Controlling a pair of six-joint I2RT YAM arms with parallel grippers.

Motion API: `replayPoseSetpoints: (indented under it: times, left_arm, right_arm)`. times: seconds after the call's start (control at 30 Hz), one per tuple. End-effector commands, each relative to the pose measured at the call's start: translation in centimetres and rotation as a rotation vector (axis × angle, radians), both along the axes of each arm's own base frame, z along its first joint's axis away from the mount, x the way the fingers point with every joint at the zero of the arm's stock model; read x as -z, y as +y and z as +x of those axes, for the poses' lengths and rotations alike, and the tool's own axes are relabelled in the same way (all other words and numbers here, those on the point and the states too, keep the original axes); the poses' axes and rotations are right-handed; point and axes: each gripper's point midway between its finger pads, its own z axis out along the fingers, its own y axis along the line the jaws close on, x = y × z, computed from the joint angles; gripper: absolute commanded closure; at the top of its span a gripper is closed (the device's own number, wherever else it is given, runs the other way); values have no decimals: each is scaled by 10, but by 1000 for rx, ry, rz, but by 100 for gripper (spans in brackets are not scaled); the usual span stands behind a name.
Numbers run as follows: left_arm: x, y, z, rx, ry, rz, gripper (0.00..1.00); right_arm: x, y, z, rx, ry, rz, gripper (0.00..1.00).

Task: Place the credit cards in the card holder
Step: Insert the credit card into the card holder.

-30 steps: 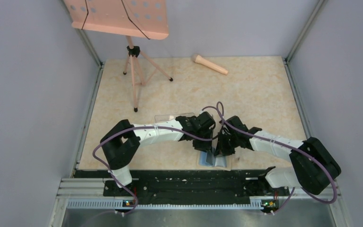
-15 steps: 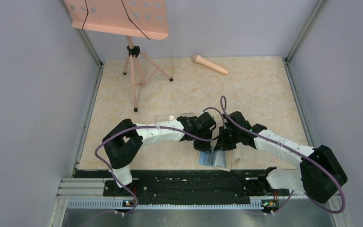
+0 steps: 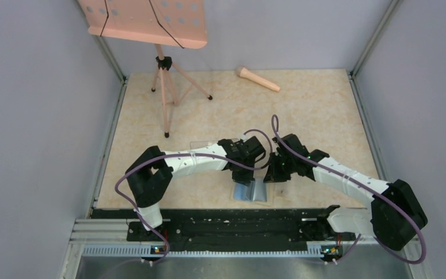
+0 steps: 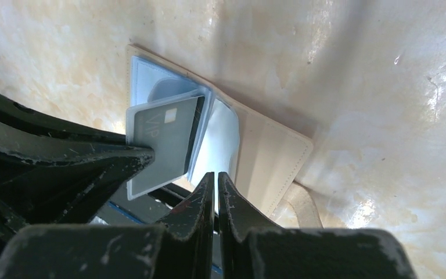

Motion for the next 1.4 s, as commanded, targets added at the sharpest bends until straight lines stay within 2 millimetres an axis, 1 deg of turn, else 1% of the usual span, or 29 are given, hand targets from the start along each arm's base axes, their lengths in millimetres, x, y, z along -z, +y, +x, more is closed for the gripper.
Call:
replayPoseSetpoints:
  times: [0.0,0.07,0.17,0.47,0.57,0.67,0.9,1.0,1.13,1.17,1.2,1.27,1.3,1.37]
  left_arm:
    - [-22,-17,-1,14,-2,-80,84]
    - [-28,-30,-2,27,13,-139,73]
    - [-30,-44,-3,50,32,-186,66]
    - [-28,-70,-13,115,95,-290,60]
    - [-24,-72,-14,117,109,-296,60]
    - [-21,-68,-14,107,104,-278,60]
    - [-13,-32,-2,48,24,-111,59]
    - [-15,-21,2,39,-11,-77,58]
    - [-26,-16,7,44,-52,-105,54]
    - [-32,-15,8,42,-67,-119,52]
    - [-34,-13,10,41,-78,-124,50]
    - [-45,-10,15,40,-112,-158,49]
    - [-48,-7,17,39,-127,-174,48]
    - [-58,-3,23,37,-147,-221,47]
  right_arm:
    - [-21,8,13,-11,-71,28,94]
    - [-22,8,14,-7,-68,31,94]
    - [-25,4,16,4,-73,29,94]
    - [-34,-12,25,50,-93,39,94]
    - [-36,-13,28,54,-94,48,94]
    - [-36,-14,28,49,-93,49,94]
    - [-35,-12,25,26,-88,57,94]
    - [-35,-11,25,18,-89,56,94]
    - [-35,-9,27,4,-85,61,94]
    - [-36,-7,28,0,-86,66,94]
    - [-36,-6,29,-1,-87,70,93]
    - [-38,-3,33,-5,-94,79,93]
    - [-39,0,35,-5,-97,85,92]
    - [-42,5,43,-5,-109,100,85]
